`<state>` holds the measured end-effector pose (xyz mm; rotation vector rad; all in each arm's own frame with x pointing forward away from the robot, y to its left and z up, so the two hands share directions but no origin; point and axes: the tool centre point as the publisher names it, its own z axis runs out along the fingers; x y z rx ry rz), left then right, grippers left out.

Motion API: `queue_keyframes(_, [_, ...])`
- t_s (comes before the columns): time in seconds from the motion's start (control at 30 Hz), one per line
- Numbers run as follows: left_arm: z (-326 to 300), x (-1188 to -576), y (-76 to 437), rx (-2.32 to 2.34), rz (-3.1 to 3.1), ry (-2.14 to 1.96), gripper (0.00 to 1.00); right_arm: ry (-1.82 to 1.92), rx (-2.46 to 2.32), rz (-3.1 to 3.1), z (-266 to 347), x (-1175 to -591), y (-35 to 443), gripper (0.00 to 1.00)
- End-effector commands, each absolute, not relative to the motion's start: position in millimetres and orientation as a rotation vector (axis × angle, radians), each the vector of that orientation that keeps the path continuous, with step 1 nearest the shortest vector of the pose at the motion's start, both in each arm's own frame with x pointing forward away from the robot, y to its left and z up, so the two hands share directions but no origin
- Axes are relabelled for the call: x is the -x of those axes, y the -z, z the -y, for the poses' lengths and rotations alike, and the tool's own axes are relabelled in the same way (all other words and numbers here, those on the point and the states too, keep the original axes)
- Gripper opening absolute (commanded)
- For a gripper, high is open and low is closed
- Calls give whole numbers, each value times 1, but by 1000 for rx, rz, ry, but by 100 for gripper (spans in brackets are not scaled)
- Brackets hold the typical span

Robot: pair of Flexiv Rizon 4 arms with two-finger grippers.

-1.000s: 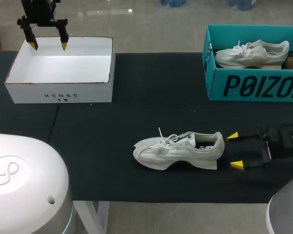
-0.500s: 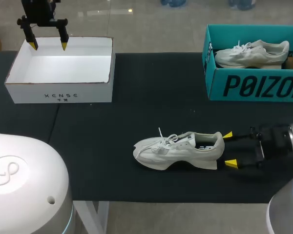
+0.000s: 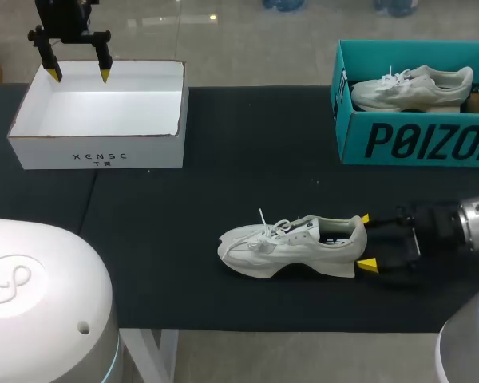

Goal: Take the shoe out of the shoebox, open the shoe tongue, remove and reinsert the insole, then place the shoe into the shoebox

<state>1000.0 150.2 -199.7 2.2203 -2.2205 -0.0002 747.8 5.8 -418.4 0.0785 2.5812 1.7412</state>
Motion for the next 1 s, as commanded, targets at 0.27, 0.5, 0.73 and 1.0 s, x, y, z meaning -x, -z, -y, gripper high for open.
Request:
queue_keyframes(0.27, [-150, -1000, 200, -2220, 2221, 1, 100, -1767, -76, -2589, -21, -748, 429, 100])
queue_keyframes(0.5, [-150, -1000, 200, -2220, 2221, 1, 100, -1775, -81, -2589, -22, -745, 432, 100])
queue_keyframes(0.73, [-150, -1000, 200, -2220, 2221, 1, 100, -1783, -86, -2592, -23, -745, 437, 100])
queue_keyframes(1.0, [-150, -1000, 200, -2220, 2221, 1, 100, -1792, -75, -2595, -27, -748, 438, 100])
